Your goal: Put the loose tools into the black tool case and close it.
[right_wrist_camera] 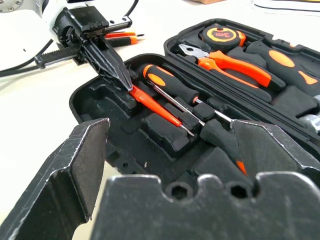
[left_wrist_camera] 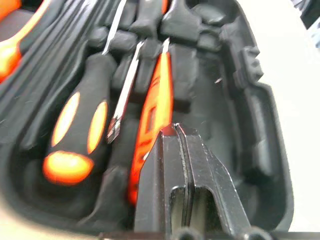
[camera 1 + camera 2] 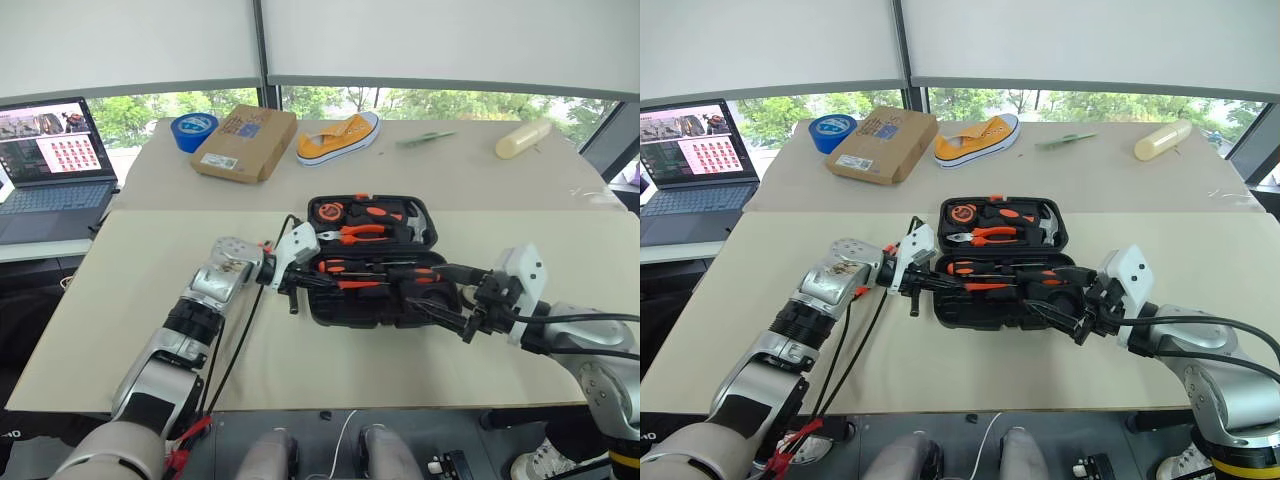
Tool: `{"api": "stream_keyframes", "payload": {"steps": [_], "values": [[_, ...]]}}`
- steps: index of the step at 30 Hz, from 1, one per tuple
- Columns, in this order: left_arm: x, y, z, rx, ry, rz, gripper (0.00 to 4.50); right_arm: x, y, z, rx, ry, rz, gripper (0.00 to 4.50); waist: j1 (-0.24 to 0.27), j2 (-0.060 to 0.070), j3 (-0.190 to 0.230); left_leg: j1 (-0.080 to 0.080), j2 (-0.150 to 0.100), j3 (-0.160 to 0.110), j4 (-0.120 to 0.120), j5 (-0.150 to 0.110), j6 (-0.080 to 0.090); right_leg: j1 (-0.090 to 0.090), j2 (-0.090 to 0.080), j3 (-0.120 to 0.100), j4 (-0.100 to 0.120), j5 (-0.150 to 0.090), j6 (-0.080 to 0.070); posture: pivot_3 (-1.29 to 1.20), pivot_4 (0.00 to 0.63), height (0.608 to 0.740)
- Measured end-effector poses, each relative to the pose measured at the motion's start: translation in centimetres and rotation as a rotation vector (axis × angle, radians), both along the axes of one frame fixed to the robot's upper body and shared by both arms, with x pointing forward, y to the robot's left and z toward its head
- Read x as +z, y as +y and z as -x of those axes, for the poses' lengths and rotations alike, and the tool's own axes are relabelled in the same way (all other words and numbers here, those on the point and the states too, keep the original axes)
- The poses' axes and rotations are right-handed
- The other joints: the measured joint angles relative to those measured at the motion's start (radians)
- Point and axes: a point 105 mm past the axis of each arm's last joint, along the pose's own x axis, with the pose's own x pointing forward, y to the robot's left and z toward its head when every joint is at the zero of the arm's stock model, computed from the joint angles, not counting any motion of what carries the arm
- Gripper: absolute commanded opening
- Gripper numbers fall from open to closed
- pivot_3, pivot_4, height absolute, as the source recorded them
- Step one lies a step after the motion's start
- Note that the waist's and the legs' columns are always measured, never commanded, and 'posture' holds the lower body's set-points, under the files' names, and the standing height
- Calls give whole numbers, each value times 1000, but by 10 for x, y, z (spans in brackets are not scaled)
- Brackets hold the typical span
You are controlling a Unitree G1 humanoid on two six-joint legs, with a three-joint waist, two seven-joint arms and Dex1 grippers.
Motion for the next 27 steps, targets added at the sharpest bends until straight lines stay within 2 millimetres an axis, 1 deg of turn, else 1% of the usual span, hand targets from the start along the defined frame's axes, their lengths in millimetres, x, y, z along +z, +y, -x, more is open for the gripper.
{"api": "stream_keyframes", "payload": {"steps": [6,12,15,18,22,27], "values": [[-2,-15,-5,42,-5,32,16,-1,2,3,0,0,3,4500,2,0,3,0,0,0,0,-1,1,1,0,0,-1,0,0,0,150,735],[3,-18,-10,59,-14,33,16,-3,1,5,-2,7,3,4500,0,0,4,0,0,0,0,0,1,1,0,0,0,0,0,0,150,735],[-4,-17,-14,87,0,24,16,-3,2,5,-2,6,3,4500,1,0,4,0,0,0,0,0,1,1,0,0,0,0,0,0,150,735],[-5,-18,-17,99,-7,14,16,-2,2,5,0,5,2,4500,2,0,4,1,0,0,0,-1,1,3,0,-1,-1,0,0,0,150,735],[-7,-14,-12,53,-35,-19,16,-2,2,5,-5,2,3,4500,1,0,4,3,0,-1,-1,-1,1,3,0,-1,-1,0,0,0,150,735],[-17,-12,0,-13,-86,-67,16,-2,2,5,-14,2,1,4500,1,0,3,5,1,-1,-1,-1,1,5,0,0,-2,0,0,0,150,735]]}}
